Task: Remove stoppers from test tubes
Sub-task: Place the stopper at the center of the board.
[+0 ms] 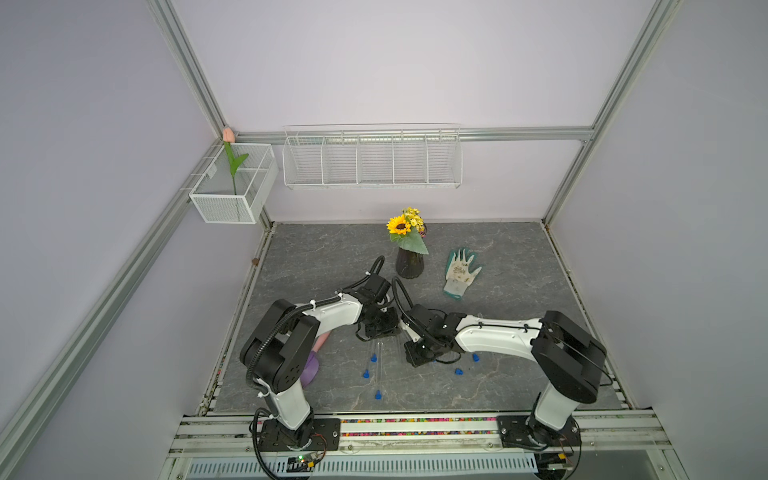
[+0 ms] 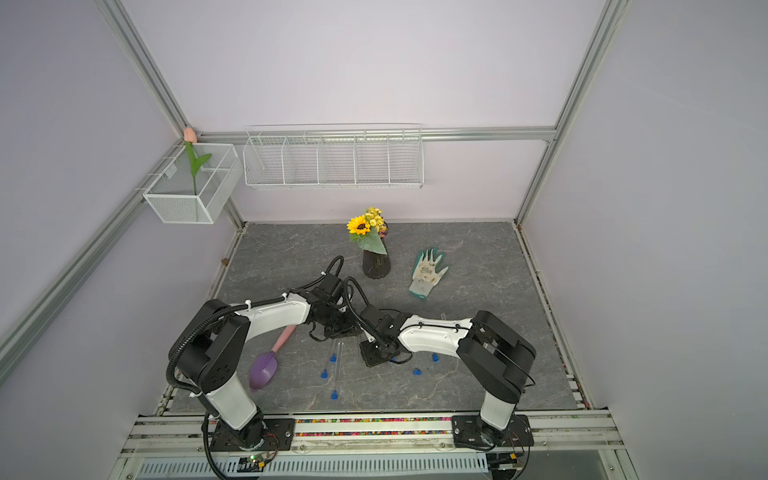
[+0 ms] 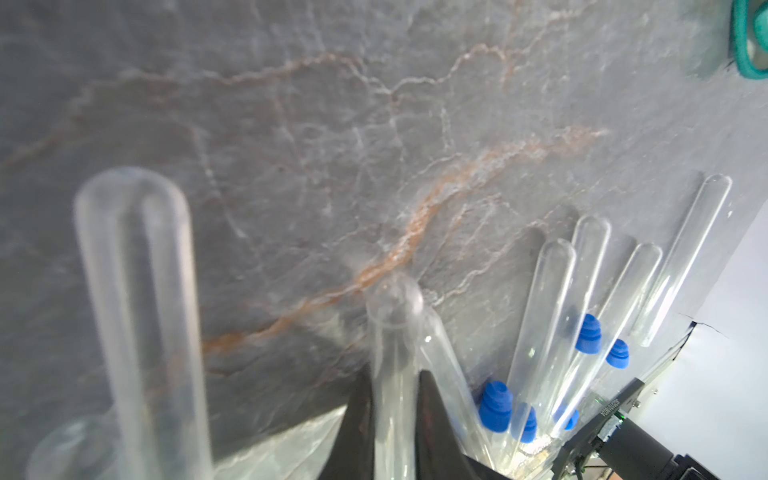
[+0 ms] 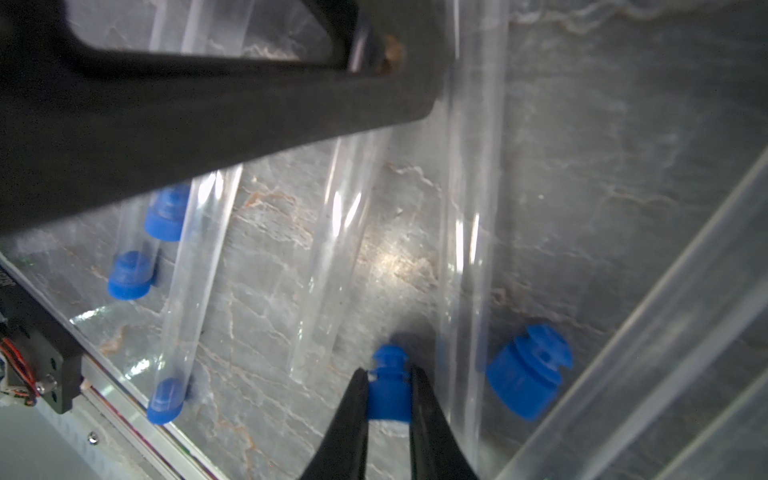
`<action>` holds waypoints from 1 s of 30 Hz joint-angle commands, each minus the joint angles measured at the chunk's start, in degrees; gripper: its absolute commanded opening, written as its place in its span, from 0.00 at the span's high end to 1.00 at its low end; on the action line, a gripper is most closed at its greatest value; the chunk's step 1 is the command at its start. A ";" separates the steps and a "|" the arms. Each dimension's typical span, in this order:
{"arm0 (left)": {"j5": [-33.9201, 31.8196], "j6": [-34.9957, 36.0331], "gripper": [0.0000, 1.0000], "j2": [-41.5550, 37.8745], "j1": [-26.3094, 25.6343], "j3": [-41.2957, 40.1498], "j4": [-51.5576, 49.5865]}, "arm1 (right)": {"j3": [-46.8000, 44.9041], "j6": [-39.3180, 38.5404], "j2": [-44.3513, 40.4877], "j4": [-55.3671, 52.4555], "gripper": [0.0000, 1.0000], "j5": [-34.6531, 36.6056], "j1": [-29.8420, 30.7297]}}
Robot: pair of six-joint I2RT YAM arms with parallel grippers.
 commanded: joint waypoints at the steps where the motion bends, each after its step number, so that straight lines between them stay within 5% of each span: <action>1: -1.79 -0.12 0.89 2.23 -0.29 0.08 -0.55 | 0.42 -0.49 1.29 -0.48 0.75 0.05 0.51; 30: -0.73 0.16 0.70 4.43 -0.33 0.04 0.06 | 1.30 -0.83 -4.37 -3.21 0.63 1.60 1.68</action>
